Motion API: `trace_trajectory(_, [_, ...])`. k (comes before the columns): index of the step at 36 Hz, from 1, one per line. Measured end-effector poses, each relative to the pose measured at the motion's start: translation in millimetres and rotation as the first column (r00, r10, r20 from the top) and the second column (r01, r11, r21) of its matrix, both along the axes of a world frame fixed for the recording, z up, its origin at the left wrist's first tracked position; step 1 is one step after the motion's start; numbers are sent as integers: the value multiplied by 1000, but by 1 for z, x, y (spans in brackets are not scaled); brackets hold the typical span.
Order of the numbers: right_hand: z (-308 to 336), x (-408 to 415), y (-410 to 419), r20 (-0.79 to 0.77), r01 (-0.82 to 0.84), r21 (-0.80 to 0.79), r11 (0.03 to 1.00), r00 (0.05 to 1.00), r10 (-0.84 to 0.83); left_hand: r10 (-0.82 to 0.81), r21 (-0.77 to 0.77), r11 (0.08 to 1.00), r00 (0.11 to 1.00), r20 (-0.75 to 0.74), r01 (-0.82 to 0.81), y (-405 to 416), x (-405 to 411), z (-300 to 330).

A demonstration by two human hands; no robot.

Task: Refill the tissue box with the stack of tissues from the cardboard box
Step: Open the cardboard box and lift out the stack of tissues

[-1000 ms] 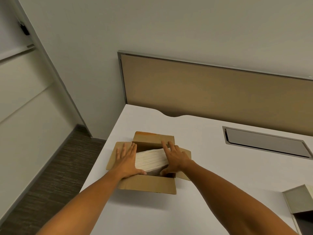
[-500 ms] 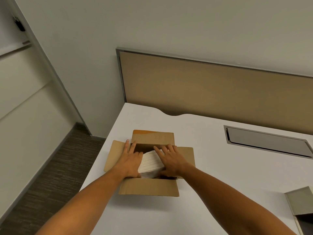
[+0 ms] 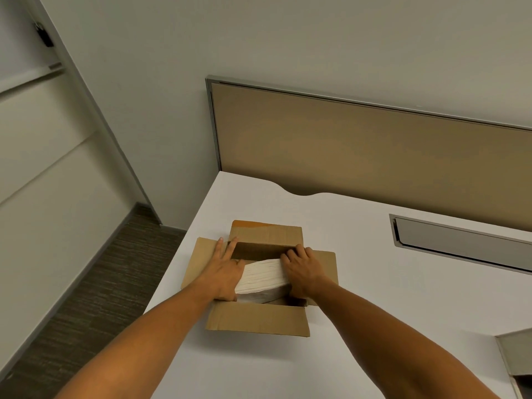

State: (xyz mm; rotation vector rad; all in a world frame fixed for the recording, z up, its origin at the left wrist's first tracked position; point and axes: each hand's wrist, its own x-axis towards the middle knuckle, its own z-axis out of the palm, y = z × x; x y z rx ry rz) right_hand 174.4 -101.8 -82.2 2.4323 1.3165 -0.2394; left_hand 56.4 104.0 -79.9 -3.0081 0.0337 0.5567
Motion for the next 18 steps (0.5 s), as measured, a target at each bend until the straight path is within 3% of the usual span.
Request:
trace_trajectory(9, [1, 0, 3, 6, 105, 21, 994, 994, -106, -23, -55, 998, 999, 27, 24, 9, -1, -7])
trace_trajectory(18, [13, 14, 2, -165, 166, 152, 974, 976, -141, 42, -167, 985, 997, 58, -32, 20, 3, -4])
